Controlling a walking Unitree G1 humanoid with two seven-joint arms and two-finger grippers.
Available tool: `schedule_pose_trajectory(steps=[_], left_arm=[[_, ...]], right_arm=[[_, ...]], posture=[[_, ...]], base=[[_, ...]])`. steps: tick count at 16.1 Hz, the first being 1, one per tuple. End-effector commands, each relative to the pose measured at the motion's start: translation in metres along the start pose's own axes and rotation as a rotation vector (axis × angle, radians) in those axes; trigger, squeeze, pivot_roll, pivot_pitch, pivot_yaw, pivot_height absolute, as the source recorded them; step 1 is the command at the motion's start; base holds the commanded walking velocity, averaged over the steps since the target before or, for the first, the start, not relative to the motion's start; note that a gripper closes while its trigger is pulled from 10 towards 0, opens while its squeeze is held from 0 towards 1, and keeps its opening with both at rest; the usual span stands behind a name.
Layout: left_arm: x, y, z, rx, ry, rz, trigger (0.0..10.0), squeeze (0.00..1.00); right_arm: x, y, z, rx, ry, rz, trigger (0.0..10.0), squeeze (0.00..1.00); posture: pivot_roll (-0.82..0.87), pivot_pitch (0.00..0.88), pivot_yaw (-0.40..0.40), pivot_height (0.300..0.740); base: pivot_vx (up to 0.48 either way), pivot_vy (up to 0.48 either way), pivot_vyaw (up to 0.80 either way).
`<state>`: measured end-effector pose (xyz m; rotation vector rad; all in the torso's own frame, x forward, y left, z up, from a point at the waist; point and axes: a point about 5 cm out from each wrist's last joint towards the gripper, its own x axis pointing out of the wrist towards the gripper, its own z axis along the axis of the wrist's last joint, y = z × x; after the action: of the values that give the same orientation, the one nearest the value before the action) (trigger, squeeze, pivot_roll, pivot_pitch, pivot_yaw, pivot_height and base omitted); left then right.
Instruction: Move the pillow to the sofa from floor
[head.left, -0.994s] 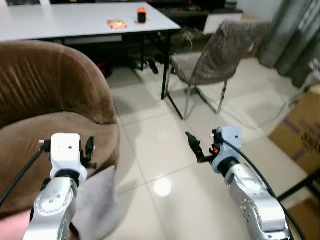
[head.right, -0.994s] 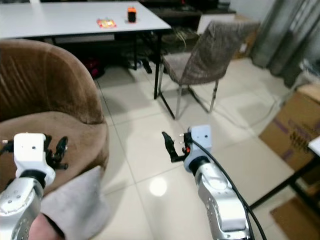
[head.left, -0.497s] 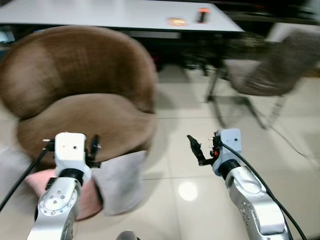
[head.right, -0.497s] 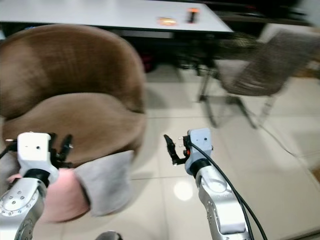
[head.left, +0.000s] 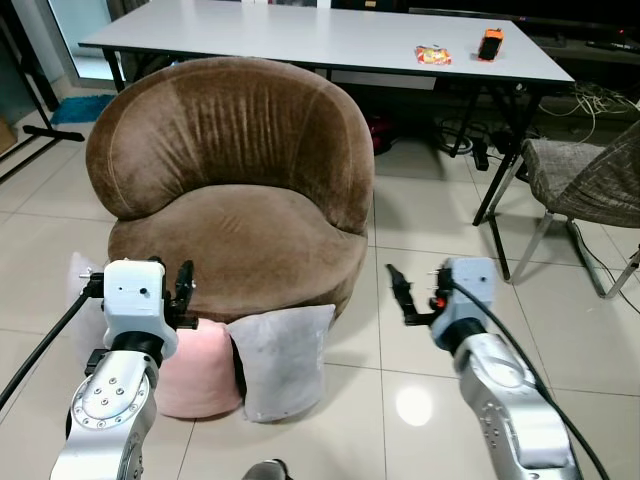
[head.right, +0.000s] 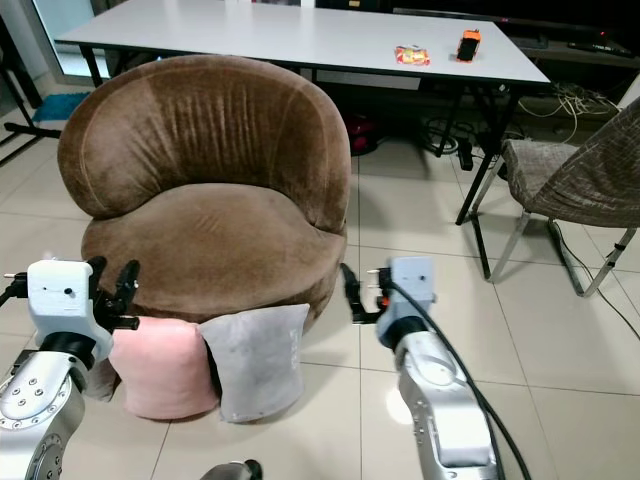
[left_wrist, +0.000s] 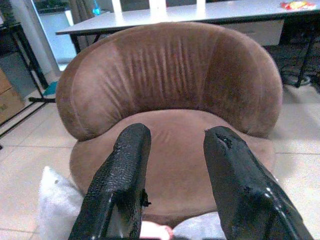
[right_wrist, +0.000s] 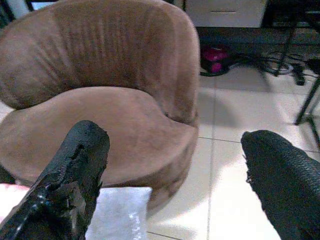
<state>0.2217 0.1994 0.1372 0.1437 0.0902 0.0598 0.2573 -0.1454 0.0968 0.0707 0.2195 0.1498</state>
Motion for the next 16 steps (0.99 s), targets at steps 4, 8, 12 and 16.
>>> schedule_pose_trajectory(steps=[4, 8, 12, 16], left_arm=[[0.001, -0.001, -0.003, -0.007, 0.012, -0.007, 10.0, 0.00], [0.000, 0.000, -0.003, -0.007, 0.012, -0.004, 10.0, 0.00], [0.000, 0.000, -0.003, -0.004, 0.012, -0.004, 10.0, 0.00], [0.000, 0.001, -0.003, -0.003, 0.011, -0.001, 10.0, 0.00]], right_arm=[[-0.001, 0.002, 0.000, -0.011, 0.019, 0.026, 10.0, 1.00], [0.002, -0.002, 0.004, -0.082, -0.012, -0.013, 10.0, 1.00], [0.005, -0.001, 0.010, -0.060, -0.044, 0.002, 10.0, 1.00], [0.008, -0.002, 0.009, -0.033, -0.029, -0.019, 10.0, 1.00]], posture=[[0.01, 0.000, -0.040, 0.740], [0.01, 0.000, -0.043, 0.740], [0.01, 0.000, -0.044, 0.740], [0.01, 0.000, -0.043, 0.740]], base=[[0.275, 0.000, 0.40], [0.279, 0.000, 0.80], [0.277, 0.000, 0.10], [0.270, 0.000, 0.00]])
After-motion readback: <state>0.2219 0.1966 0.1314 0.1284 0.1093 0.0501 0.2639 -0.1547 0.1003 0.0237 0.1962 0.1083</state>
